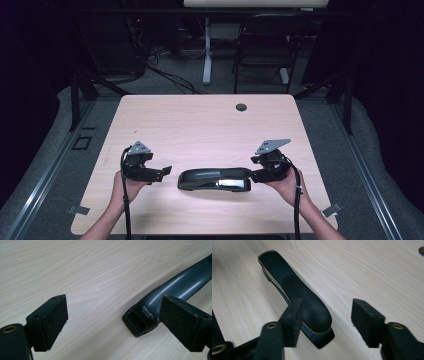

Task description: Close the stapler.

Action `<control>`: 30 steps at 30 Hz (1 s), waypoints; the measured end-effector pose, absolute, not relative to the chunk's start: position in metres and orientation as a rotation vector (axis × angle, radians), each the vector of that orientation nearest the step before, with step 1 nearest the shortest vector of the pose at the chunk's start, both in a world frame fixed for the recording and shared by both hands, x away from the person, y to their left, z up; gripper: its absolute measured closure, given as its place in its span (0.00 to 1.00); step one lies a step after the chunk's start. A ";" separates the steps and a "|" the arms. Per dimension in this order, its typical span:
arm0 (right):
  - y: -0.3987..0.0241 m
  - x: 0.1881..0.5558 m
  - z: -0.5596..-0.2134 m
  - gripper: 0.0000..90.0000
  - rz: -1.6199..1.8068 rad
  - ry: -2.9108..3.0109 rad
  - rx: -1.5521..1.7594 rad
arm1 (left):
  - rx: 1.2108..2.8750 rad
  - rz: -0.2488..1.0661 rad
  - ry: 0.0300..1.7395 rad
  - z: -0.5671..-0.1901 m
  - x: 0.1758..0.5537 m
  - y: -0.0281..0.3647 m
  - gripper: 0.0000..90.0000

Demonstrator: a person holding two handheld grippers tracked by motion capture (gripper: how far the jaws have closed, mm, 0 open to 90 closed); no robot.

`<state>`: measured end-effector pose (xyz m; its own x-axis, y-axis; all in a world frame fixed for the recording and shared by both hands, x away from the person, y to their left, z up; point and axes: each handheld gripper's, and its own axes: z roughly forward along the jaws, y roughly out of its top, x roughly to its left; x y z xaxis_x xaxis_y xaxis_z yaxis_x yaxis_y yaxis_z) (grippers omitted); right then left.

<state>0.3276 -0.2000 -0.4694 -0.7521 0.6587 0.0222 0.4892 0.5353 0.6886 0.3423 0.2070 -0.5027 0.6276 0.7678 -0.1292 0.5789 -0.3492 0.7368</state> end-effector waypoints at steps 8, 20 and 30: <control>-0.214 0.325 -0.462 0.26 1.007 2.495 1.003 | 2.065 0.311 1.051 -0.502 0.342 0.208 0.10; -0.245 0.320 -0.458 0.16 0.980 2.423 1.094 | 2.062 0.310 1.055 -0.502 0.342 0.209 0.10; -0.281 0.317 -0.475 0.05 0.837 2.397 1.255 | 2.066 0.310 1.052 -0.502 0.342 0.208 0.10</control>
<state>0.3169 -0.2809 -0.4753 -0.5691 0.8222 -0.0025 0.6420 0.4462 0.6235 0.3422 0.2081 -0.5023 0.6276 0.7684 -0.1252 0.5778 -0.3519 0.7364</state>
